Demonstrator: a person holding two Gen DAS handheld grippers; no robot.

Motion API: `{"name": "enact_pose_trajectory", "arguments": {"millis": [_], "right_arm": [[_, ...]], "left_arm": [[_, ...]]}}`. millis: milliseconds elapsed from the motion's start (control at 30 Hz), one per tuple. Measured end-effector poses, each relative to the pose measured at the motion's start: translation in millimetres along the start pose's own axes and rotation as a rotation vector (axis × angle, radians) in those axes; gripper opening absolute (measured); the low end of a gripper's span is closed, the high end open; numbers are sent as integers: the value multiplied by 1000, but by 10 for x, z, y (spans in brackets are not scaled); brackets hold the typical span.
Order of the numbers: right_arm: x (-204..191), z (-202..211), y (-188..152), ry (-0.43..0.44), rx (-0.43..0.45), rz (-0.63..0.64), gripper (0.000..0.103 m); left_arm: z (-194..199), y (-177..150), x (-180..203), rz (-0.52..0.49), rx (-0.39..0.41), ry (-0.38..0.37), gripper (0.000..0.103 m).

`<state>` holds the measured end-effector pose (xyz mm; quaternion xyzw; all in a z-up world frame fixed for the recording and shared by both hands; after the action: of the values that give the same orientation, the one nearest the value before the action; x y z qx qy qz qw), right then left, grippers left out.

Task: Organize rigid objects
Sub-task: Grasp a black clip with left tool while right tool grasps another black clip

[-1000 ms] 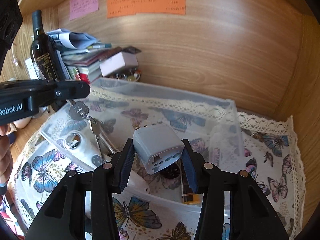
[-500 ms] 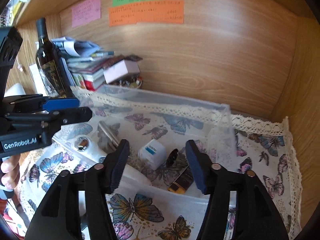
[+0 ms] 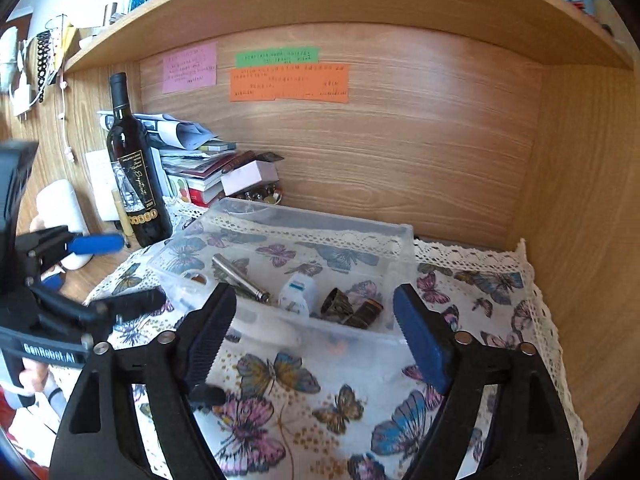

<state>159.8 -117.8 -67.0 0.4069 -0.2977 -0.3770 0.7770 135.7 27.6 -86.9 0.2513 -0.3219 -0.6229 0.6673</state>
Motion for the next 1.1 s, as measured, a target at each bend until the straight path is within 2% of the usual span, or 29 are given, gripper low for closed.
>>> {"name": "enact_pose_trajectory", "arguments": {"millis": [333,400,467,600,800,1000,1100], "right_arm": [[-23,161,-338,-13,-49,-22,81],[-32,176,-399,-12,-58,-23,81],[-44,185,-457,-7,-68,-26,81],[-75,174,-554,-1,-88,-31,81],[-119,103,-659,21,-122,-43,81],[-229,6,-694,52,-148,-46,81],[-343,-63,-681,79,-161,-31,81]], "left_arm": [[-175,-485,193,-24,-102,-38,93],[-199,-532,215,-16,-108,-49,87],[-224,-569,245,-15,-124,-63,75],[-278,-624,313,-13,-151,-99,61],[-361,-667,311,15,-192,-141,24],[-190,-635,150,64,-137,-152,24],[-76,-612,23,84,-100,-131,24]]}}
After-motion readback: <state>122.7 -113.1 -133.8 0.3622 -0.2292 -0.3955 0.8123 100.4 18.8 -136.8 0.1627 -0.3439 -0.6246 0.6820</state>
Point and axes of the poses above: each gripper's, at about its wrist camera, not at the fingertips, and z roughly against the way its jaws point, x to its right, y to its top, the point moved 3 cm from there along -z, roughly the way its jaws point, and after that the axes turned 10 degrees about z, right-handed, at the moved point
